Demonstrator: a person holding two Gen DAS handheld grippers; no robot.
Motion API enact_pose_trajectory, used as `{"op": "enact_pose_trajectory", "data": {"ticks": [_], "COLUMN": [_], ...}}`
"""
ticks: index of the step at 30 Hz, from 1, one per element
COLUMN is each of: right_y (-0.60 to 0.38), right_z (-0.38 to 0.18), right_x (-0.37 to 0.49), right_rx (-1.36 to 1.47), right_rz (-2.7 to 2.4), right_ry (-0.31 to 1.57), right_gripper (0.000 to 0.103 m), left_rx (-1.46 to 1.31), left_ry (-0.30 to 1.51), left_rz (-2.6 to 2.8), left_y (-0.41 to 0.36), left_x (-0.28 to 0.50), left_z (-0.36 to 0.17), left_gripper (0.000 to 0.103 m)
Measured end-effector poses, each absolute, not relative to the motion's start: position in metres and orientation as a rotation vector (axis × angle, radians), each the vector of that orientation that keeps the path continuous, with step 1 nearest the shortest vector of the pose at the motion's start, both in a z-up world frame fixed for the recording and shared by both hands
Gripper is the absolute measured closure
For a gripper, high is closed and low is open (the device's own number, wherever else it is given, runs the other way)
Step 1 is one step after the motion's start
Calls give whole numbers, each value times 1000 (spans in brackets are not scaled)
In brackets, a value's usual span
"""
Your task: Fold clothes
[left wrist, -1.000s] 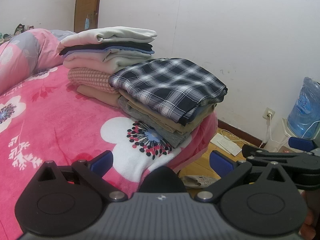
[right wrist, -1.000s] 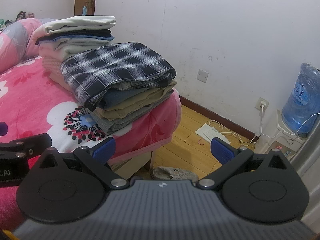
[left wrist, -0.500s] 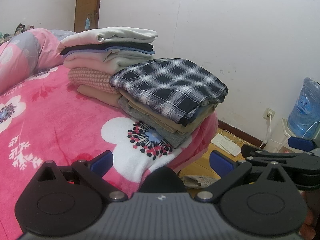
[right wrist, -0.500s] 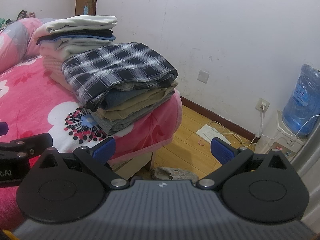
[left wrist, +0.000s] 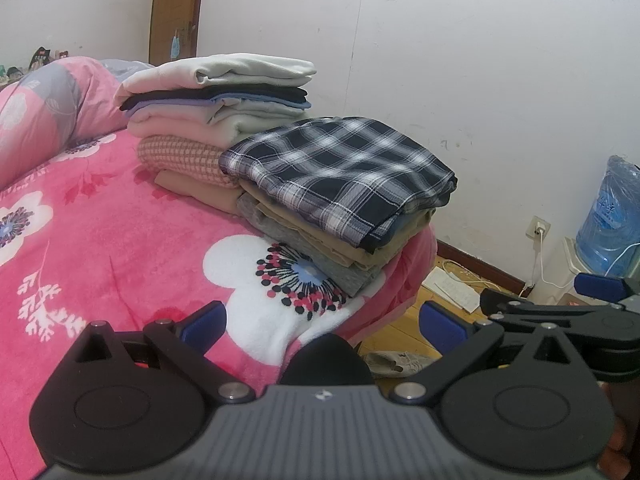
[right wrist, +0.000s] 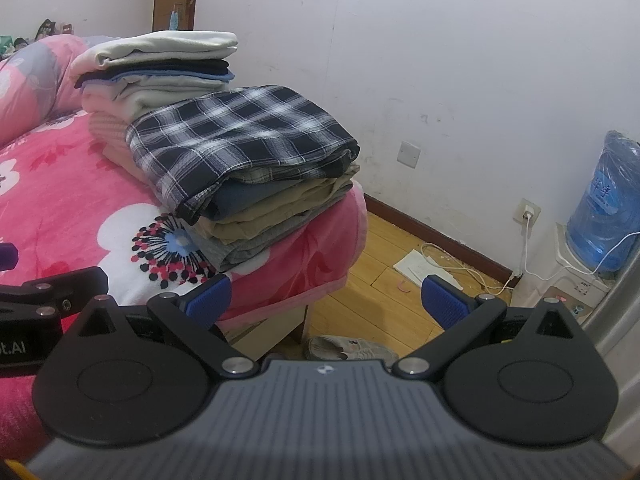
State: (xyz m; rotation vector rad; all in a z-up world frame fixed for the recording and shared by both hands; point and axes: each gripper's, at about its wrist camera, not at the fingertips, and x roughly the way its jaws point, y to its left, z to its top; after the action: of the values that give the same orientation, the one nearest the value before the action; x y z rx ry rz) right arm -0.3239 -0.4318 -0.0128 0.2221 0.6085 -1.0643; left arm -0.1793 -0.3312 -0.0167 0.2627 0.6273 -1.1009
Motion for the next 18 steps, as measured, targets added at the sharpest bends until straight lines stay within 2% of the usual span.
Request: {"op": "enact_pose_trajectory", "data": {"ticks": [18], "right_y": [-431], "right_z": [-14], "right_x": [-325], "right_rx": [224], "right_rz": [-1065], "right_ry": [607], "right_gripper": [1], "left_rx": [262], "left_ry": [624], "left_rz": [-1100], "left_y": [-330], "left_x": [-181], "left_z": [-17], "left_gripper": [0]}}
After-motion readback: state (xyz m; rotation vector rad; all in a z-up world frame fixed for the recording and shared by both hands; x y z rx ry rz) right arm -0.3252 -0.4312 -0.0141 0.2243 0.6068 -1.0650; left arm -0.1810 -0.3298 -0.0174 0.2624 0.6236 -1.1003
